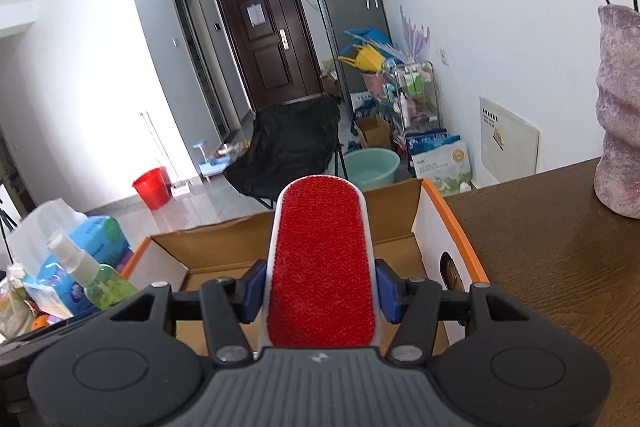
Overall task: Organize rigid objects
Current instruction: 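Open both tools to drop the brush and spray bottle into the box, then withdraw both tools from the box back toward the remaining table items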
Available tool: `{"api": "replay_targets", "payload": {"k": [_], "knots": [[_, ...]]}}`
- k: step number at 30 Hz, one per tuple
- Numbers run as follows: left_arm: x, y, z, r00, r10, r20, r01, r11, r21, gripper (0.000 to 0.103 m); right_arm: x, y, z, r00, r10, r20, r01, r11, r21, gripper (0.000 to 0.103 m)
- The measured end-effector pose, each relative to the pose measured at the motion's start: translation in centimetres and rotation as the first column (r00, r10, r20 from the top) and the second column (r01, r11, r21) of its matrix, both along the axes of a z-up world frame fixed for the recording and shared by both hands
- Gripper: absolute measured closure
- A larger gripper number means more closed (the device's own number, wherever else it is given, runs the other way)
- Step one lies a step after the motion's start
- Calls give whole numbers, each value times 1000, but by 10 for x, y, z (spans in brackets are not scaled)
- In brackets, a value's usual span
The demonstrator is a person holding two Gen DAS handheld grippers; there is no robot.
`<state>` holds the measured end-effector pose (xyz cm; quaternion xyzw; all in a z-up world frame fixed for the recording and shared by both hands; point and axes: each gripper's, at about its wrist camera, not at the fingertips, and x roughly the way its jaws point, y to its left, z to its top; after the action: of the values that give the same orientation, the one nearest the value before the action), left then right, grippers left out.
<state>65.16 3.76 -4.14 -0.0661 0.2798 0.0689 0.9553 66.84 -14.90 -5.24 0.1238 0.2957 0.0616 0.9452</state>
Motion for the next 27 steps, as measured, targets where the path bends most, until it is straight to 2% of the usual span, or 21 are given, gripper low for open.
{"api": "replay_targets", "payload": {"k": [10,11,13,14,15,16,18,27], "knots": [[7,-1,-9,999,-25,-39,25,1000,9,69,9,4,-6,997,-4,-74,1,999,-37,47],[6,-1,-8,999,-24,-42,25,1000,14,64,10,4,-6,996,-5,-90,2,999,-42,46],[1,-3,-4,1000,-15,-26,16,999,33,29,9,1,-5,995,-22,-99,17,999,-50,25],[-2,-3,-1,1000,-3,-11,4,999,40,22,7,-2,-3,995,-36,-93,32,998,-51,12],[-5,-2,3,1000,13,2,-14,999,46,14,5,-3,0,996,-47,-79,43,998,-53,6],[-8,-2,6,1000,28,9,-28,998,50,9,3,-5,2,996,-55,-70,51,997,-57,6],[-11,1,10,999,50,14,-50,998,49,2,1,-9,5,996,-58,-71,54,997,-60,6],[-14,7,14,997,81,5,-81,996,43,1,-8,-15,9,997,-61,-55,58,997,-57,3]]}}
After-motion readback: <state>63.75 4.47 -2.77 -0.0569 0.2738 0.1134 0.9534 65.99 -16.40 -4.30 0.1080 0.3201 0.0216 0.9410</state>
